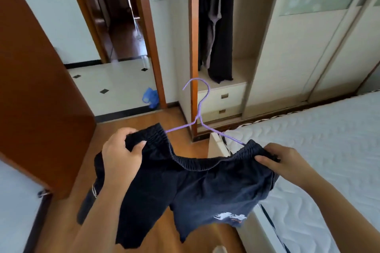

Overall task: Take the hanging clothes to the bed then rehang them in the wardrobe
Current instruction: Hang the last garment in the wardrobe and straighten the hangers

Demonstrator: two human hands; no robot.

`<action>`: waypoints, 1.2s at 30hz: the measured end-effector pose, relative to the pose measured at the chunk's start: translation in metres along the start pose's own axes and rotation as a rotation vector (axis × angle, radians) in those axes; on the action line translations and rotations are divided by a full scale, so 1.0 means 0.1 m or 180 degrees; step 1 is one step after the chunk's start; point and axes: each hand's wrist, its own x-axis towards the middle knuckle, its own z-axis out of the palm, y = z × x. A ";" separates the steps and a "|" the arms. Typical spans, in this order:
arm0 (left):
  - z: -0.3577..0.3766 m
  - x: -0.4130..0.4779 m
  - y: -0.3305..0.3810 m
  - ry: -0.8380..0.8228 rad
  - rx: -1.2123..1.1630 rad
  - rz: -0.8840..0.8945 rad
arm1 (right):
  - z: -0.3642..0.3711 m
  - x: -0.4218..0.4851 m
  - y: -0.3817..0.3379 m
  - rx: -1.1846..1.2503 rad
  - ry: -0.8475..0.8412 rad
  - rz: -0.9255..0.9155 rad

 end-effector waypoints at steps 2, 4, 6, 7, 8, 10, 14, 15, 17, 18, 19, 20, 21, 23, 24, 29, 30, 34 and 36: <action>0.16 0.30 0.01 0.0036 -0.0134 0.0016 | 0.01 0.40 0.02 0.0058 0.0074 0.0028; 0.38 0.63 0.08 0.0032 -0.0229 0.0051 | -0.01 0.82 0.06 0.0086 0.0221 0.0012; 0.66 1.00 0.14 0.0004 -0.0275 0.0071 | -0.03 1.27 0.10 0.0121 0.0316 -0.0102; 0.80 1.18 0.18 -0.0032 -0.0244 0.0079 | -0.06 1.49 0.12 0.0147 0.0367 -0.0145; 0.95 1.38 0.23 -0.0101 -0.0198 0.0091 | -0.12 1.72 0.13 0.0181 0.0379 -0.0158; 1.23 1.79 0.35 -0.0314 -0.0114 0.0106 | -0.28 2.13 0.13 0.0232 0.0364 -0.0138; 1.75 2.59 0.62 -0.0643 -0.0115 0.0296 | -0.65 2.82 0.11 0.0300 0.0550 -0.0092; 1.89 2.79 0.68 -0.0676 -0.0110 0.0368 | -0.70 3.00 0.14 0.0242 0.0622 -0.0129; 2.15 3.15 0.80 -0.0741 -0.0118 0.0501 | -0.82 3.29 0.11 0.0233 0.0651 -0.0063; 2.28 3.32 0.86 -0.0788 -0.0160 0.0554 | -0.88 3.43 0.11 0.0243 0.0626 -0.0021; 2.41 3.50 0.91 -0.0829 -0.0189 0.0625 | -0.93 3.59 0.14 0.0207 0.0679 0.0062; 2.56 3.68 0.97 -0.0872 -0.0193 0.0712 | -0.98 3.72 0.16 0.0227 0.0734 0.0080; 2.71 3.86 1.02 -0.0929 -0.0186 0.0813 | -1.03 3.85 0.18 0.0249 0.0788 0.0157; 3.04 4.23 1.15 -0.1062 -0.0213 0.1036 | -1.17 4.12 0.22 0.0395 0.0953 0.0283; 3.21 4.42 1.21 -0.1089 -0.0244 0.1174 | -1.22 4.24 0.26 0.0394 0.1074 0.0350; 3.91 5.23 1.68 -0.1049 -0.0402 0.2058 | -1.52 4.73 0.33 0.0675 0.1734 0.0728; 4.04 5.38 1.77 -0.1071 -0.0466 0.2232 | -1.55 4.79 0.34 0.0666 0.1881 0.0761; 4.58 5.89 2.09 -0.1246 -0.0694 0.2439 | -1.71 5.06 0.20 0.0585 0.2100 0.0998; 4.81 6.06 2.21 -0.1304 -0.0676 0.2372 | -1.79 5.21 0.20 0.0478 0.2033 0.1086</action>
